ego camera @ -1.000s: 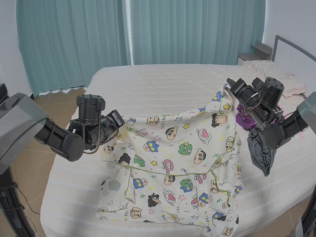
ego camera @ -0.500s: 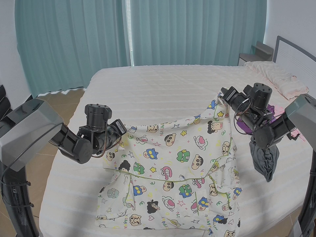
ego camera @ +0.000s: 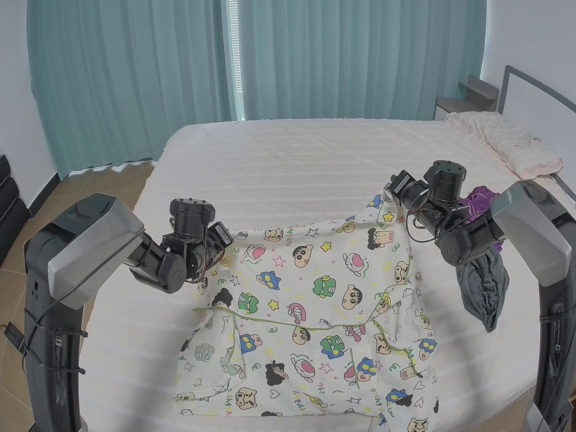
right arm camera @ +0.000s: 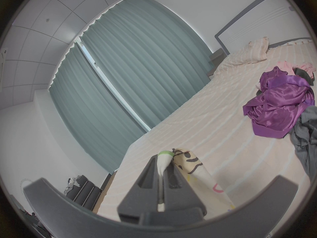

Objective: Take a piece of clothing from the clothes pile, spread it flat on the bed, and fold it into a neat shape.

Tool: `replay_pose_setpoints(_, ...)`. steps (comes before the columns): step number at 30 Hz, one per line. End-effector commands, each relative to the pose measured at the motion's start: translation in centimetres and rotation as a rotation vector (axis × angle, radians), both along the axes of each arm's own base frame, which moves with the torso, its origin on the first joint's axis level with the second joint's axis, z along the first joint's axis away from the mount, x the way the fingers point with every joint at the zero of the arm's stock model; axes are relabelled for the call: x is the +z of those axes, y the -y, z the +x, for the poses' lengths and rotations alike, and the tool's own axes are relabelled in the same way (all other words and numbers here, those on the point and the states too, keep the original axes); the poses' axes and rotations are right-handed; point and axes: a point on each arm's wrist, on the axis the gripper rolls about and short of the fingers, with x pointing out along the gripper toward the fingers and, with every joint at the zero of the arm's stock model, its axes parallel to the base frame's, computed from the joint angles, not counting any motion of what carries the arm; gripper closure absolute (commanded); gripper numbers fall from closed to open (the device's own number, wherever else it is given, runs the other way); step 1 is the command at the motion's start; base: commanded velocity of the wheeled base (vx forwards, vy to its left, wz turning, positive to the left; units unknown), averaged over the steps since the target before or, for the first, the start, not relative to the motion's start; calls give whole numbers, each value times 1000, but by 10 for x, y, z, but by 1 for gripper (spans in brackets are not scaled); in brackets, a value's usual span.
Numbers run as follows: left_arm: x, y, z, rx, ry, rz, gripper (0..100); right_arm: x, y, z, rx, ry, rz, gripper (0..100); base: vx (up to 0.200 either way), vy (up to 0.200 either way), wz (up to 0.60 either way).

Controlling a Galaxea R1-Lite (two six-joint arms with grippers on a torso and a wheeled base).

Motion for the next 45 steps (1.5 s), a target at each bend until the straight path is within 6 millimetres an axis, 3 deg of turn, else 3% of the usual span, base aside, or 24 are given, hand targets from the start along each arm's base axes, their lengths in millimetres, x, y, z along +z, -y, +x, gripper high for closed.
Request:
replay_pose_setpoints(1,-27,-7,20,44,-37,22,100,-37,-5,19,-19,-58,-12,100,0,0,0)
replay_pose_setpoints(7,-35,-11,40,84,-65,42,100,-46,-14,36,-12,-116,-23,100,0,0,0)
replay_pose_setpoints(8,-39,-11,45,87,-76,45,0,-46,-15,42,-15,-124,1,100,0,0,0)
replay_pose_setpoints(9,-41,-11,48,90,-81,49,0,-47,-17,44,-15,-134,17,0,0,0,0)
replay_pose_setpoints(13,-47,-17,61,149,-73,72,0,-53,-18,51,-23,-151,58,0,0,0,0)
replay_pose_setpoints(20,-41,-49,87,261,-92,90,0,-55,9,70,-108,-137,158,0,0,0,0)
replay_pose_setpoints(25,-44,-66,89,294,-103,88,0,-69,17,74,-150,-226,204,0,0,0,0)
replay_pose_setpoints(32,-43,-76,90,313,-114,87,0,-116,23,63,-240,-532,261,0,0,0,0)
replay_pose_setpoints(35,-40,-75,88,317,-132,82,0,-113,27,63,-264,-549,294,0,0,0,0)
replay_pose_setpoints(40,-6,-74,84,314,-111,-5,0,-59,34,61,-246,-500,361,0,0,0,0)
replay_pose_setpoints(42,8,-73,77,278,-112,-50,0,-18,36,58,-188,-436,392,0,0,0,0)
replay_pose_setpoints(43,10,-73,76,272,-112,-55,0,-13,37,57,-180,-428,397,0,0,0,0)
replay_pose_setpoints(44,20,-72,68,236,-118,-78,0,15,38,53,-124,-381,408,0,0,0,0)
replay_pose_setpoints(45,25,-72,65,219,-120,-88,0,17,40,49,-108,-392,397,0,0,0,0)
